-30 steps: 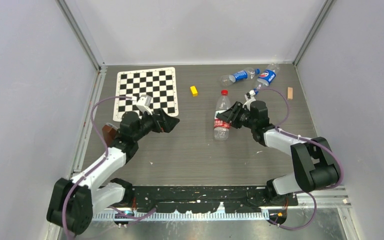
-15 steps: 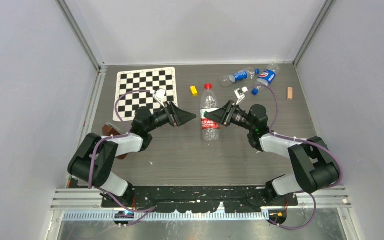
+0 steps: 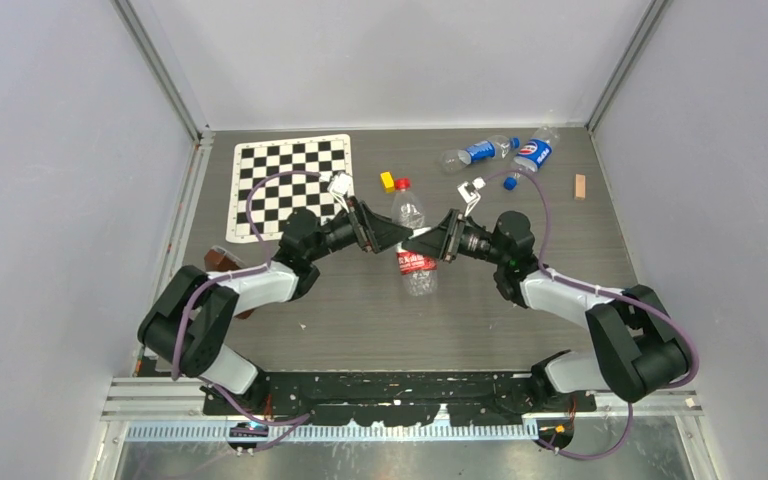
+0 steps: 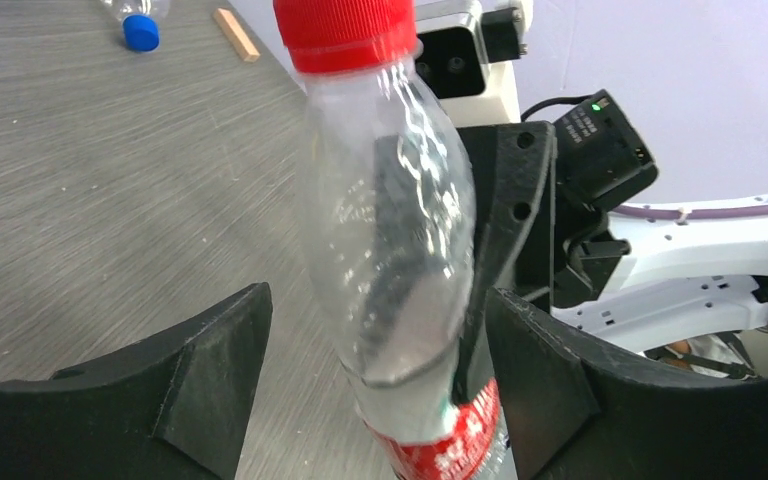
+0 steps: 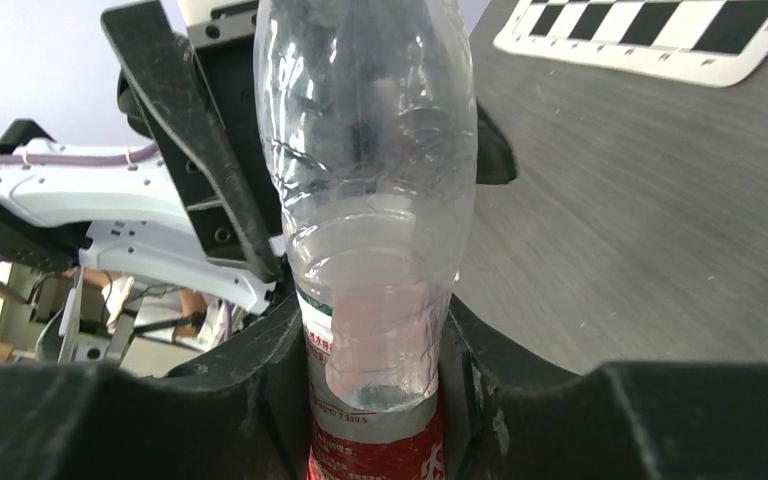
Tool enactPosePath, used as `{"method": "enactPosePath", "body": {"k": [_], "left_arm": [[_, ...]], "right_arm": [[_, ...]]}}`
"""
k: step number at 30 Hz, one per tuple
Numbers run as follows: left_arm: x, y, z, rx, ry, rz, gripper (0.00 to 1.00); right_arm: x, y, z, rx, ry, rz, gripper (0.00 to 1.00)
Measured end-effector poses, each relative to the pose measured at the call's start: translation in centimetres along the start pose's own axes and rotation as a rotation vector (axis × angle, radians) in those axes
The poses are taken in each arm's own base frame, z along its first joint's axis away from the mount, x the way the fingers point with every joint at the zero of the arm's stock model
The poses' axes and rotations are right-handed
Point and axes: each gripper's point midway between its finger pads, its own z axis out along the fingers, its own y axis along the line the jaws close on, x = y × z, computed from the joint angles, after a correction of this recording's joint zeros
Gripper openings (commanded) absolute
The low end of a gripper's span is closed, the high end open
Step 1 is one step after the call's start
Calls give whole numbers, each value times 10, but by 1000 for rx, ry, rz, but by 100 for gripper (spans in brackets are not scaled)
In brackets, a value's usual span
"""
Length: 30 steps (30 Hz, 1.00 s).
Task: Unscrew the bottle caps
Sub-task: Pick up the plastic bottle at the center of the board.
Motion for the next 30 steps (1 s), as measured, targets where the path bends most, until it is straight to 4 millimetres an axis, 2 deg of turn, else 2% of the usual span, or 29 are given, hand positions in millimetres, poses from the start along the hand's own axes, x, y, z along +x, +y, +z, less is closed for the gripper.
{"method": "enactPosePath", "body": {"k": [1, 5, 7, 9, 11, 15, 22, 30], "left_arm": [[2, 1, 0, -11, 3, 8, 76], [4, -1, -2, -31, 8, 45, 59], [2, -4, -4, -38, 1, 67, 49], [1, -6, -7, -45, 0, 79, 41], [-1, -8, -10, -52, -6, 100, 38], [1, -8, -16, -74, 3, 146, 30], [8, 14, -34, -227, 59, 236, 29], [4, 24, -64, -378, 100, 366, 28]], "right_arm": [[5, 2, 1, -7, 17, -1, 39], [18, 7, 6, -33, 69, -4, 40], [22, 7, 8, -41, 88, -5, 43], [22, 8, 9, -50, 95, -12, 54], [23, 10, 10, -62, 104, -20, 62], [29, 4, 11, -41, 124, -16, 72], [33, -24, 9, 115, 131, -17, 76], [21, -48, -9, 348, 84, -70, 76]]}}
